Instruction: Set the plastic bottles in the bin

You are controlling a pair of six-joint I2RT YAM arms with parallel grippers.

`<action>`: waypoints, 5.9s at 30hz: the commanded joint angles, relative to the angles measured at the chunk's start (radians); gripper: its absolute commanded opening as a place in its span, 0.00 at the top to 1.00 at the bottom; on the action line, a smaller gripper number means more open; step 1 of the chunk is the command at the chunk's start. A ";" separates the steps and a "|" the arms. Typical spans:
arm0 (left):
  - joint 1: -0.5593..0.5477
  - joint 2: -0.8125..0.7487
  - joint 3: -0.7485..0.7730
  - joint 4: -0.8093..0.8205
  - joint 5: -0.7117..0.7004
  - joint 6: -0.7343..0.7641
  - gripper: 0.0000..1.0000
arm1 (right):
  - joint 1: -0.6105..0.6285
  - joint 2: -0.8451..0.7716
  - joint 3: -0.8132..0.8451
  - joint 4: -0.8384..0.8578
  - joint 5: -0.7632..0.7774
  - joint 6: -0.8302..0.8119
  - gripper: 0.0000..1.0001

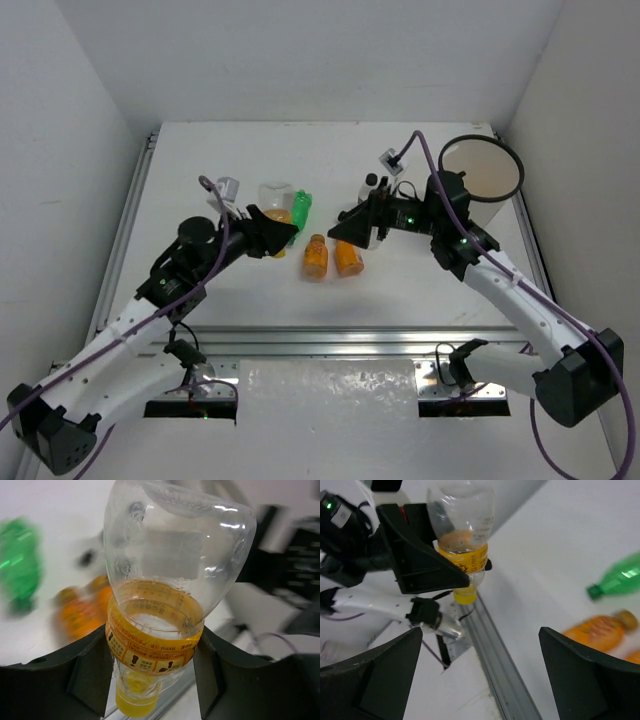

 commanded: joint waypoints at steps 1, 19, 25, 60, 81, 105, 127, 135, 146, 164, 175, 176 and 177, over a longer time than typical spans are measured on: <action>-0.007 -0.038 -0.047 0.319 0.424 0.012 1.00 | 0.093 -0.010 0.004 0.378 -0.105 0.070 0.01; -0.036 0.024 -0.027 0.591 0.716 -0.105 0.82 | 0.237 0.097 0.075 0.403 0.045 -0.010 0.19; -0.040 0.055 0.074 0.291 0.531 0.022 0.00 | 0.227 0.033 0.144 0.155 0.332 -0.189 1.00; 0.055 0.817 0.534 -0.174 -0.257 0.211 0.03 | -0.475 0.071 0.486 -0.552 0.564 -0.252 0.01; 0.194 0.672 0.406 0.010 0.081 0.170 1.00 | -0.165 0.065 0.117 0.013 -0.102 0.002 0.01; 0.035 0.270 0.205 0.326 0.427 0.093 0.00 | -0.048 0.088 0.210 0.053 0.190 -0.005 1.00; -0.180 0.593 0.294 -0.138 -0.261 -0.005 0.00 | -0.544 0.312 0.688 -0.551 1.102 -0.214 0.01; -0.183 0.785 0.315 -0.107 -0.217 0.018 0.05 | -0.525 0.091 0.530 -0.548 0.861 -0.171 0.01; -0.195 0.707 0.226 -0.077 -0.290 -0.020 1.00 | -0.384 0.016 0.311 -0.418 0.284 -0.128 0.01; -0.218 0.072 -0.286 0.815 0.259 0.122 1.00 | 0.122 0.149 0.086 0.113 0.016 0.044 0.08; -0.223 0.080 -0.150 0.513 -0.056 0.141 0.00 | 0.127 0.011 0.229 -0.276 0.610 -0.172 1.00; -0.223 0.105 -0.133 0.451 -0.109 0.129 0.00 | 0.121 -0.004 0.262 -0.365 0.724 -0.195 1.00; -0.223 0.125 -0.113 0.350 -0.141 0.127 0.00 | 0.108 -0.016 0.313 -0.393 0.946 -0.235 1.00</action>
